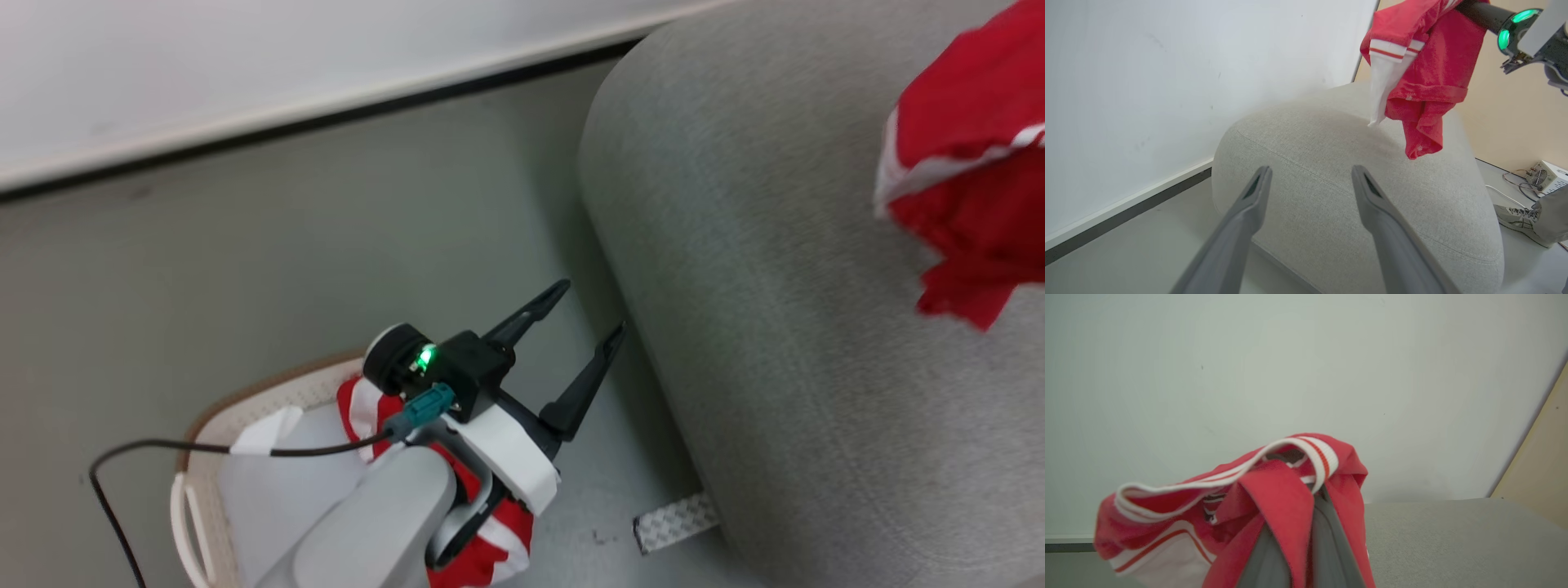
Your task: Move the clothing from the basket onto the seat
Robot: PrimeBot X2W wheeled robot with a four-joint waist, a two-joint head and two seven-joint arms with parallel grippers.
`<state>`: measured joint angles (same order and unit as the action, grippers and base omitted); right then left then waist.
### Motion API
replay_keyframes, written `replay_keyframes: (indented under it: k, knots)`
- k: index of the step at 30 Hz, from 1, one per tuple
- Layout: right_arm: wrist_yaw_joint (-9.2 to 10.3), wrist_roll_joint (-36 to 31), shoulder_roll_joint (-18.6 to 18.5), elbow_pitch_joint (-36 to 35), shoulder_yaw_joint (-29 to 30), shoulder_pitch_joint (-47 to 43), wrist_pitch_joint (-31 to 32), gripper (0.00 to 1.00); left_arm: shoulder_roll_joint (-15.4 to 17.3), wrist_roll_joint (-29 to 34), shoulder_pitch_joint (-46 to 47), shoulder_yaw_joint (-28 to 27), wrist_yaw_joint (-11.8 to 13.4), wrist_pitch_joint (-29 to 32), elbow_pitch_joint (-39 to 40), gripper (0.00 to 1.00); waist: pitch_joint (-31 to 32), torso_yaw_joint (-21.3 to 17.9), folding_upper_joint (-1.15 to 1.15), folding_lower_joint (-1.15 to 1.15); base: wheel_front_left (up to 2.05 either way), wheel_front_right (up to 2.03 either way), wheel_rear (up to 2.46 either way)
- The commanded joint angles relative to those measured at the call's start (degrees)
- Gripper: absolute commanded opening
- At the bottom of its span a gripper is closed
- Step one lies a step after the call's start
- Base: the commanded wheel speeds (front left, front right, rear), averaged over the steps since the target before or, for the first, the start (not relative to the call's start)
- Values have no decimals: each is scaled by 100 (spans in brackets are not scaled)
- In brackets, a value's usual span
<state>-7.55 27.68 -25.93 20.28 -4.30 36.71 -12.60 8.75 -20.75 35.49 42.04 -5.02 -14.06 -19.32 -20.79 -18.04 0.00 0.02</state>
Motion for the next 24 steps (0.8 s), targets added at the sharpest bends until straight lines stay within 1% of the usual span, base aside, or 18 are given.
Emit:
replay_keyframes:
  k: [1, 4, 10, 13, 15, 20, 21, 22, 23, 24]
  knots:
    - [12, 19, -127, 171, -16, 285, 22, 0, 73, 98, 110, -15, -8, 36, 62, 100, -670, 365, 0, -2, 0, 0, 0]
    - [12, 51, -455, 714, -56, 960, 43, 0, 175, 137, 259, -54, 18, 72, 186, 100, -1038, 545, 0, -2, 0, 0, 0]
    - [12, -136, -838, 1692, -171, 1970, 35, 0, 376, 132, 353, -211, 142, 66, 413, 100, -1561, 781, 0, -2, 0, 0, 0]
    - [13, -272, -913, 2261, -386, 2275, 278, 0, 416, 119, 352, -245, 181, 34, 449, 100, -1674, 861, 0, -2, 0, 0, 0]
    - [13, -351, -894, 2628, -571, 2407, 483, 0, 426, 107, 369, -257, 191, 15, 447, 100, -1695, 889, 0, -2, 0, 0, 0]
    - [13, -264, -868, 3298, -1035, 2542, 909, 0, 435, 51, 368, -302, 202, -15, 413, 100, -1631, 919, 0, -2, 0, 0, 0]
    - [13, -225, -844, 3374, -1127, 2550, 949, 6, 441, 37, 354, -310, 208, -19, 401, 100, -1596, 913, 0, -2, 0, 0, 0]
    - [13, -182, -832, 3439, -1198, 2563, 957, 22, 446, 25, 337, -322, 217, -12, 392, 100, -1567, 904, 0, -2, 0, 0, 0]
    - [13, -136, -824, 3490, -1273, 2554, 928, 30, 448, 12, 313, -328, 230, -22, 380, 100, -1527, 891, 0, -2, 0, 0, 0]
    - [13, -109, -825, 3541, -1338, 2542, 891, 35, 449, -1, 288, -333, 241, -30, 369, 100, -1486, 877, 0, -2, 0, 0, 0]
